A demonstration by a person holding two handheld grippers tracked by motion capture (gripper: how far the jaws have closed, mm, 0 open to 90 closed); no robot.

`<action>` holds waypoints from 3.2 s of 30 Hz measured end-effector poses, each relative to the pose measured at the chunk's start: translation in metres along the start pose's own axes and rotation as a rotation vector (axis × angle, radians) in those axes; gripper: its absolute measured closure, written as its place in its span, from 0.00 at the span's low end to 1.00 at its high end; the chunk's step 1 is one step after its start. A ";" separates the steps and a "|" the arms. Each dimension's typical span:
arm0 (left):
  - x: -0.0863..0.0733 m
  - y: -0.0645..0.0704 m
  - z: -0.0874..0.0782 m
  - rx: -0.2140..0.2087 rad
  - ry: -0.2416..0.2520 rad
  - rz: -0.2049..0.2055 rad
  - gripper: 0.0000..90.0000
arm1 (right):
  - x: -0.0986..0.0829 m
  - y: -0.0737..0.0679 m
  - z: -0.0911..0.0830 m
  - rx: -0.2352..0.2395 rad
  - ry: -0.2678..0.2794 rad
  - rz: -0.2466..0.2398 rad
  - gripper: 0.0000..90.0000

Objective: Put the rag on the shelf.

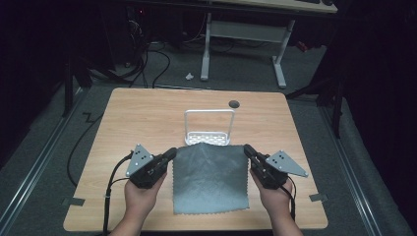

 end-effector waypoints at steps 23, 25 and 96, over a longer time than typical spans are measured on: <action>0.065 -0.013 -0.001 0.049 0.081 0.088 0.99 | 0.066 0.020 0.008 -0.034 0.109 0.006 1.00; 0.069 -0.015 0.000 0.054 0.081 0.090 0.99 | 0.070 0.021 0.010 -0.036 0.112 0.006 1.00; 0.045 -0.113 0.121 0.140 -0.275 0.088 1.00 | 0.043 0.080 0.161 -0.022 -0.165 0.026 1.00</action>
Point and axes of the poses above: each handheld gripper's, and its own axes: z roughly forward along the jaws, x roughly out of its top, y roughly to its right, the point moved 1 cm from there along z, roughly forward along the jaws, and after that the axes turned 6 degrees about -x, right-handed, at the moved point
